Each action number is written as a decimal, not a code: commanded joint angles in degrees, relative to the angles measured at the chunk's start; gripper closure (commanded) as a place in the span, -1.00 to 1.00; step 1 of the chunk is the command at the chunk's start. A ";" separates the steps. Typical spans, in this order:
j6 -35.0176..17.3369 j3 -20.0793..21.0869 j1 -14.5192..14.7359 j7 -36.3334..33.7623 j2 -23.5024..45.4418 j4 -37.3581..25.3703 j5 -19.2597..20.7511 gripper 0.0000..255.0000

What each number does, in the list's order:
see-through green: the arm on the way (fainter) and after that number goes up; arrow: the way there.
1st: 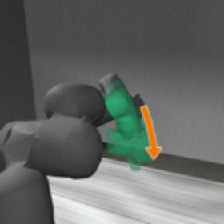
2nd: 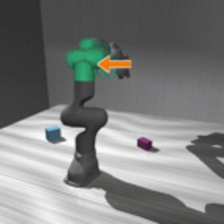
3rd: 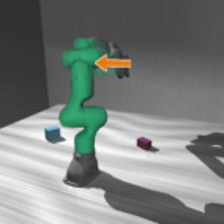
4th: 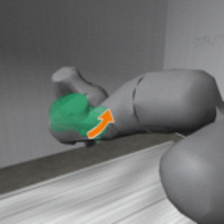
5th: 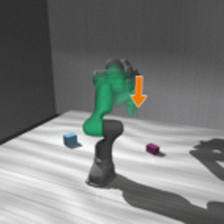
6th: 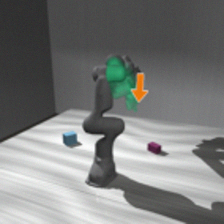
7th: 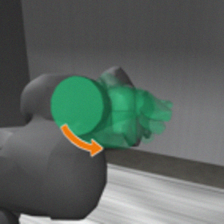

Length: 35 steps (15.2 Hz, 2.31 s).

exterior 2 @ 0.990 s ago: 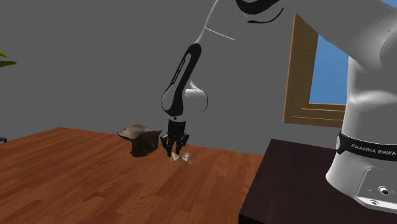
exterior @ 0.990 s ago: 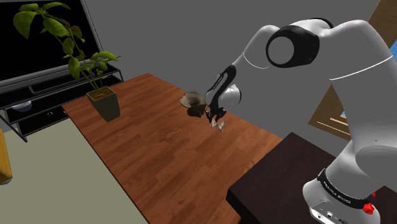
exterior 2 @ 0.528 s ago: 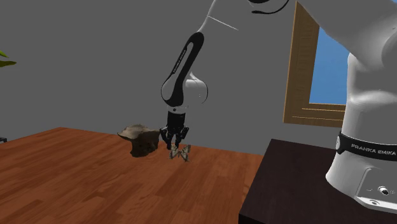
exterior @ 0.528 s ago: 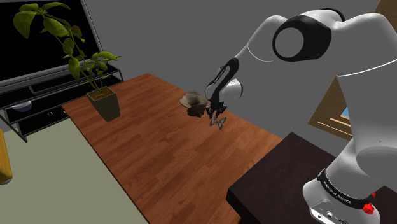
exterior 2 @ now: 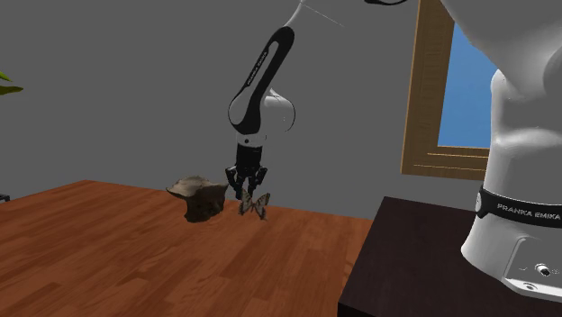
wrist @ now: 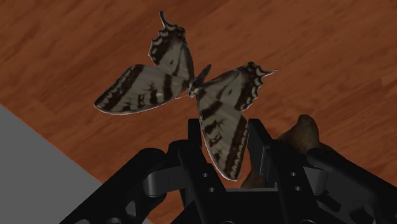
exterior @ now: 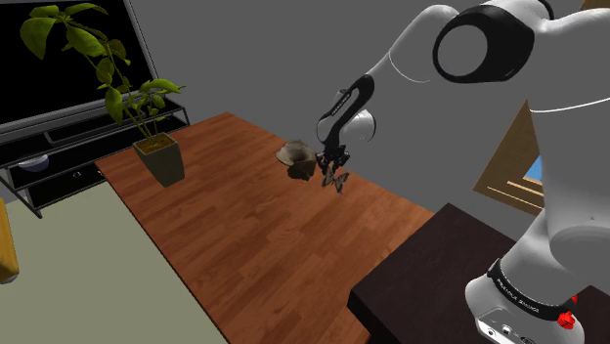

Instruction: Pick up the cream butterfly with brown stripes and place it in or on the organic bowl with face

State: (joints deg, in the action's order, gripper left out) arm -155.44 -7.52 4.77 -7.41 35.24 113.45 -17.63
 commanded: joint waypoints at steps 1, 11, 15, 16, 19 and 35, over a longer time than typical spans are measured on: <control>1.06 -0.47 0.30 -0.32 -1.55 0.53 0.41 1.00; 6.34 -2.49 1.78 -2.26 -7.80 1.49 2.64 1.00; 8.59 -3.19 2.28 -3.07 -10.12 1.52 3.62 1.00; 9.17 -3.36 2.40 -3.27 -10.69 1.50 3.87 1.00; 10.92 -3.82 2.72 -3.88 -12.33 1.35 4.61 1.00; 33.85 -2.34 1.06 -11.18 16.65 -50.86 5.33 1.00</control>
State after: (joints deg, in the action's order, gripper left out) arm -124.44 -10.00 6.19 -17.82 48.48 68.86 -12.39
